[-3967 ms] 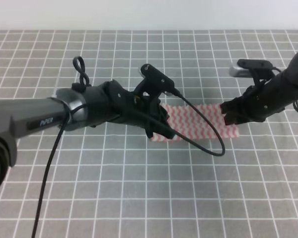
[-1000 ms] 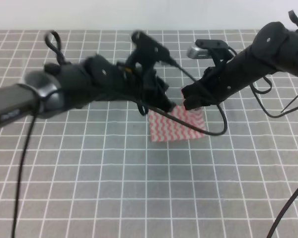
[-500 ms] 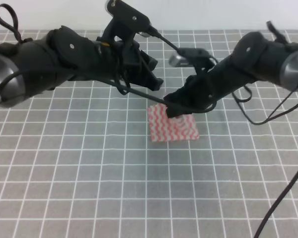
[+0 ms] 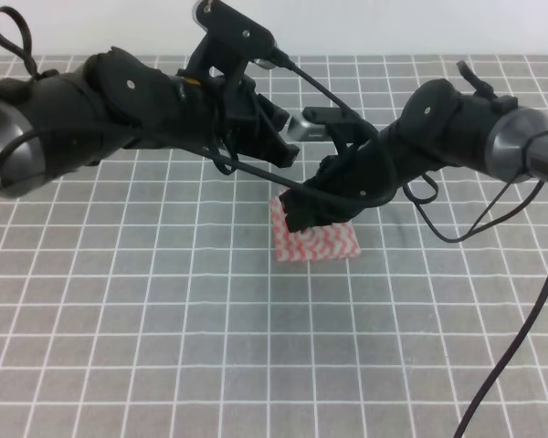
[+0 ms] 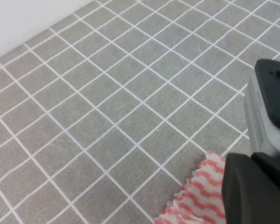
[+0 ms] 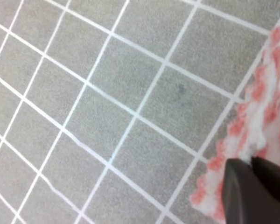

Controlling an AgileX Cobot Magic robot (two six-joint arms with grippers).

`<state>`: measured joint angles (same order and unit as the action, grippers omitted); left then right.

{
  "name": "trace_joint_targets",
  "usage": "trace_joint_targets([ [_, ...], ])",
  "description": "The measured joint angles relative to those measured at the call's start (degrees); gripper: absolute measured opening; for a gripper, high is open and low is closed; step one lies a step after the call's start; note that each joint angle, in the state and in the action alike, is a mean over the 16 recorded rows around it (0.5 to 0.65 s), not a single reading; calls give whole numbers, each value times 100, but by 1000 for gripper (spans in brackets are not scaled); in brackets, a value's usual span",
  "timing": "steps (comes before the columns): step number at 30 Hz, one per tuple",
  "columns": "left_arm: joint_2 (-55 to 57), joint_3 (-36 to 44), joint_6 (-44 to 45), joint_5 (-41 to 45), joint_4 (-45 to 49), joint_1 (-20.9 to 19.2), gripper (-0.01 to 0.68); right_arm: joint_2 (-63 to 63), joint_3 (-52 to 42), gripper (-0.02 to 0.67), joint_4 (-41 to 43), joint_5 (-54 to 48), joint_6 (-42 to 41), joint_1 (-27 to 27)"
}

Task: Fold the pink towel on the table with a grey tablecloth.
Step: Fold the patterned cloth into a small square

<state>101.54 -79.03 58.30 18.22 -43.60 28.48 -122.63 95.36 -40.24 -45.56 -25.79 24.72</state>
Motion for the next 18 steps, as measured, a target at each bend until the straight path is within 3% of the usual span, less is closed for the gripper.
trace_joint_targets([
  [8, 2, 0, 1, -1, 10, -3, -2, -21, 0, 7, -136, 119, -65, 43],
  [18, 5, 0, 2, 7, 16, -3, -2, -17, 0, 155, -503, 118, -272, 43],
])
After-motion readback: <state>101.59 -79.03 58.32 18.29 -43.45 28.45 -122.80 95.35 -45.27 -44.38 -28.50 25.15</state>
